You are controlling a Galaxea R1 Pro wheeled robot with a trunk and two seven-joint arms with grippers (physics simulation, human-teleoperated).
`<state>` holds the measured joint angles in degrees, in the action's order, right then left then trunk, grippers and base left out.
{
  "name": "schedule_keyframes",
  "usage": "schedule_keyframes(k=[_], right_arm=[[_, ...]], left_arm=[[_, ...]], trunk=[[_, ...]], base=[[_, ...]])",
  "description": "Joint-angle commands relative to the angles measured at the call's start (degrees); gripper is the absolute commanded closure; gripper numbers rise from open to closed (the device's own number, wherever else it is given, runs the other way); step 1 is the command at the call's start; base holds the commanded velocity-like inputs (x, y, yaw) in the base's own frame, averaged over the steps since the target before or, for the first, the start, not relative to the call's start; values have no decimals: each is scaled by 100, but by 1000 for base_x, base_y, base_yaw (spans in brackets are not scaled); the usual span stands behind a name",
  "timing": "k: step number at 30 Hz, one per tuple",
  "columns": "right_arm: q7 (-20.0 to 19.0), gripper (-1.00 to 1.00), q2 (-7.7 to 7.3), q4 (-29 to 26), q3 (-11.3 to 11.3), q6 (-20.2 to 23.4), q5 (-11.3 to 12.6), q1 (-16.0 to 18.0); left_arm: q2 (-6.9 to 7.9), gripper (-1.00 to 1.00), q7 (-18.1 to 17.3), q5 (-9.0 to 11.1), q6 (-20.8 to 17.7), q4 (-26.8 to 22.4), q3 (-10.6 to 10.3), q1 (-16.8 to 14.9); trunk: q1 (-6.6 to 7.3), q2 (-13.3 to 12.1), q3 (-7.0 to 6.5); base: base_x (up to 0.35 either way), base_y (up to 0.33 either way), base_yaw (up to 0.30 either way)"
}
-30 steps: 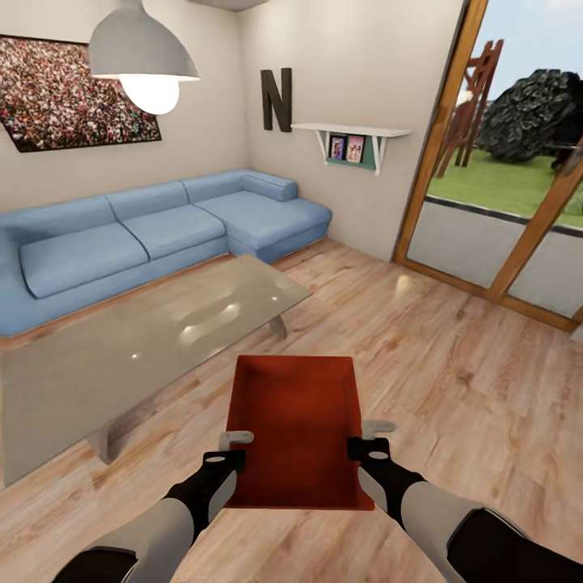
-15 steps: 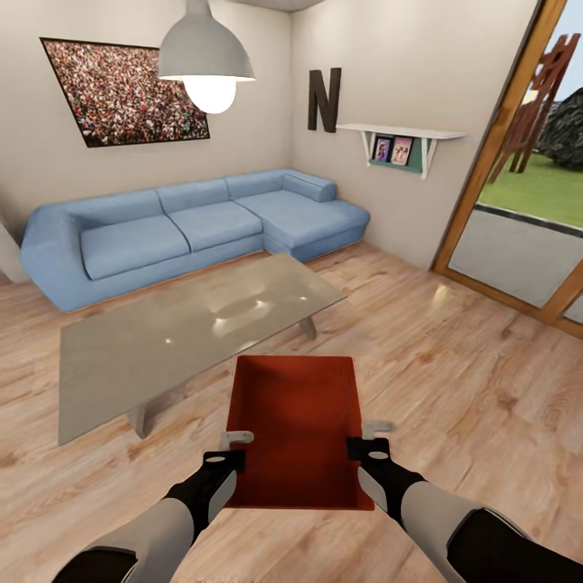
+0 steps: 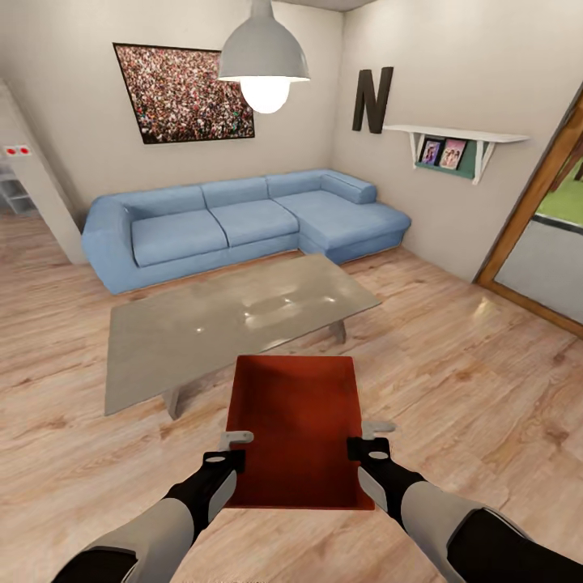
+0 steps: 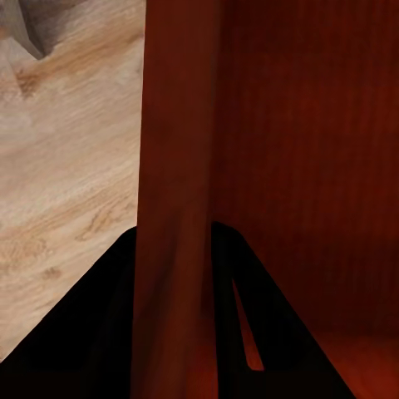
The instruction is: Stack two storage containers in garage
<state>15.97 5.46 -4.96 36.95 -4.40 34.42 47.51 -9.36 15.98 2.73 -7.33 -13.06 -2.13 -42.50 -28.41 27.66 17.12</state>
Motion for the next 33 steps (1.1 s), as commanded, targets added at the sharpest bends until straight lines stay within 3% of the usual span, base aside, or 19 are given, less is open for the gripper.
schedule_keyframes(k=[1, 10, 33], right_arm=[[38, 100, -53, 30, 22, -43, 100, 4], [38, 100, -53, 30, 22, -43, 100, 4], [38, 100, -53, 30, 22, -43, 100, 3]], left_arm=[[4, 100, 142, -101, -44, -21, 11, -4], [4, 100, 142, -98, 142, -15, 5, -4], [4, 100, 142, -97, 144, -4, 2, -4]], trunk=[[-2, 9, 9], [-2, 9, 9], [-2, 9, 9]], base=[[0, 0, 300], [0, 0, 300], [0, 0, 300]])
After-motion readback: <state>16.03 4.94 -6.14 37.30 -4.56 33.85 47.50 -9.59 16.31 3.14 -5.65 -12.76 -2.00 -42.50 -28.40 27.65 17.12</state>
